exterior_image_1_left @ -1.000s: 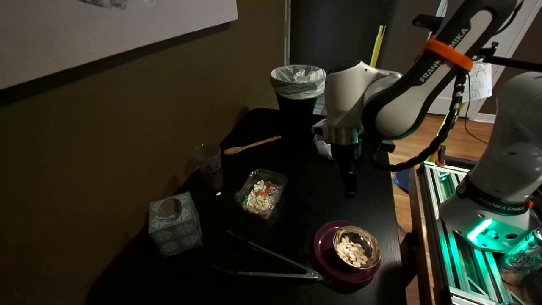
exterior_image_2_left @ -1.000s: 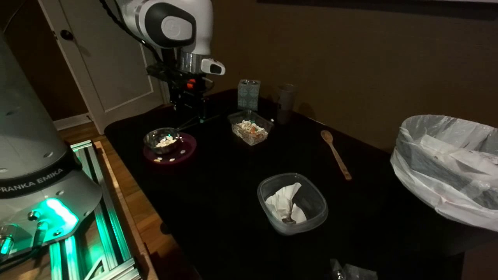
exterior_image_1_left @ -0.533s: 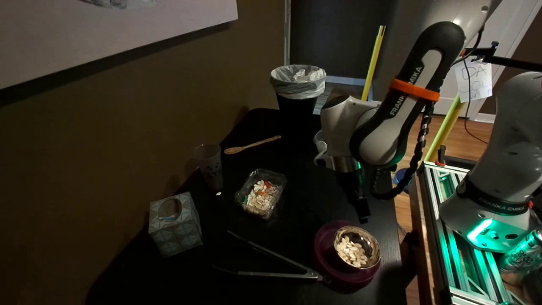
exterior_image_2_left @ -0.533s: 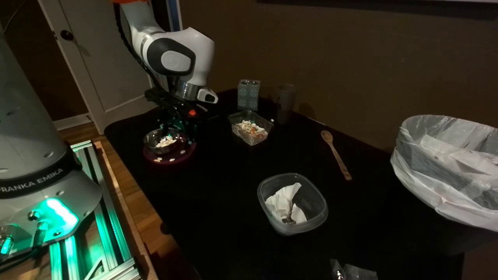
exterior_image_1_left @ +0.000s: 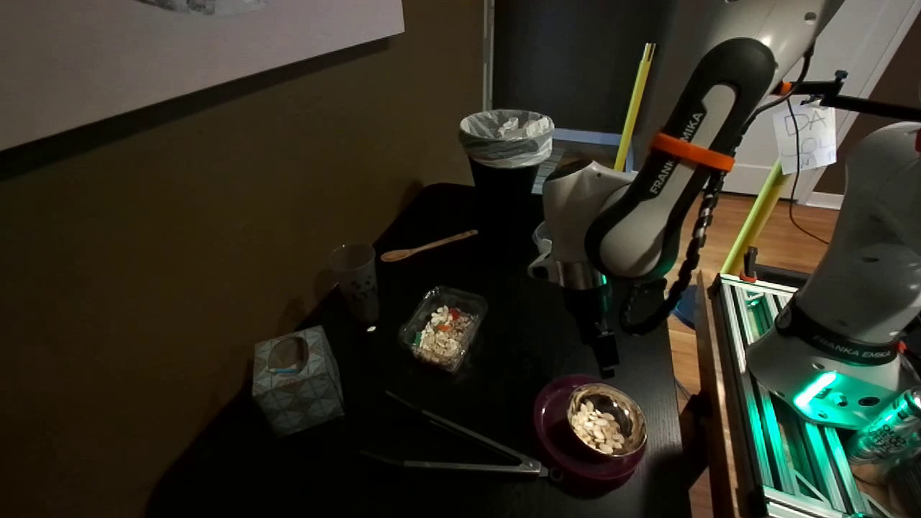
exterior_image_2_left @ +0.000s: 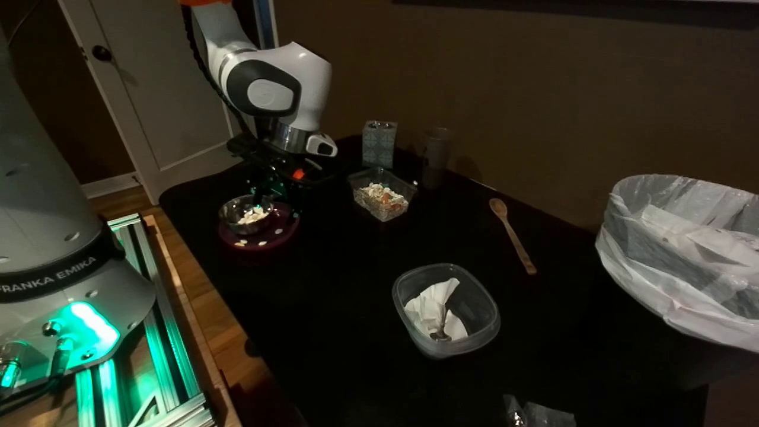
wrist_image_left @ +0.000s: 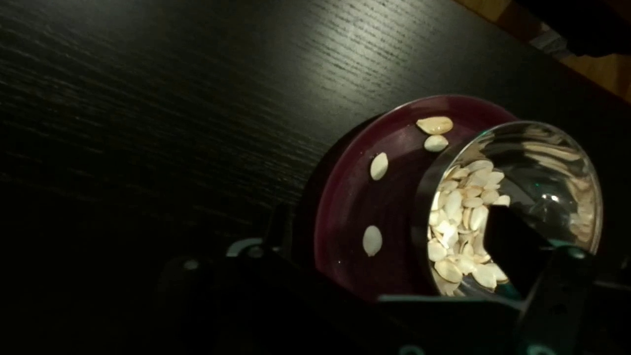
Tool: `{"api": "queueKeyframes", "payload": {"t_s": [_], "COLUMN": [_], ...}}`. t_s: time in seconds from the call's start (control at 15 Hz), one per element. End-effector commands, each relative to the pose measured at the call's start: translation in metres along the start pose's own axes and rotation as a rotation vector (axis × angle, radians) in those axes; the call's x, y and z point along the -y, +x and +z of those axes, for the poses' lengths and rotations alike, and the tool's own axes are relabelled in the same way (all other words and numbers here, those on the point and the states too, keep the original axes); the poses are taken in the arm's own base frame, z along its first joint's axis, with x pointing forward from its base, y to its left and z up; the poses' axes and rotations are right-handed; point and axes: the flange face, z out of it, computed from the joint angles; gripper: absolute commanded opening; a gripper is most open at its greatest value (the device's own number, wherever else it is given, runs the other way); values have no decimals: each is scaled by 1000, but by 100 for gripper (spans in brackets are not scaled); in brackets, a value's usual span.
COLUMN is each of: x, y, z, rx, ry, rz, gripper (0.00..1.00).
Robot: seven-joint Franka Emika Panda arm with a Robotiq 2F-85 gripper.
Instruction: Transfer the contents from the silver bowl into the left transparent bowl
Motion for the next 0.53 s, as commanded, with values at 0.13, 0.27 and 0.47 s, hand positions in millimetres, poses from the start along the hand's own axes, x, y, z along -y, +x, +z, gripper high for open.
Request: {"api": "queueKeyframes", "payload": {"t_s": [0.13,0.27,0.47], "x": [-10,-12,-14], "y": [16,19,22], "z": [25,35,52], "rx": [-83,-77,-33], "ry": [56,65,89], "rz": [-27,-41,-68], "gripper": [100,100,100]}}
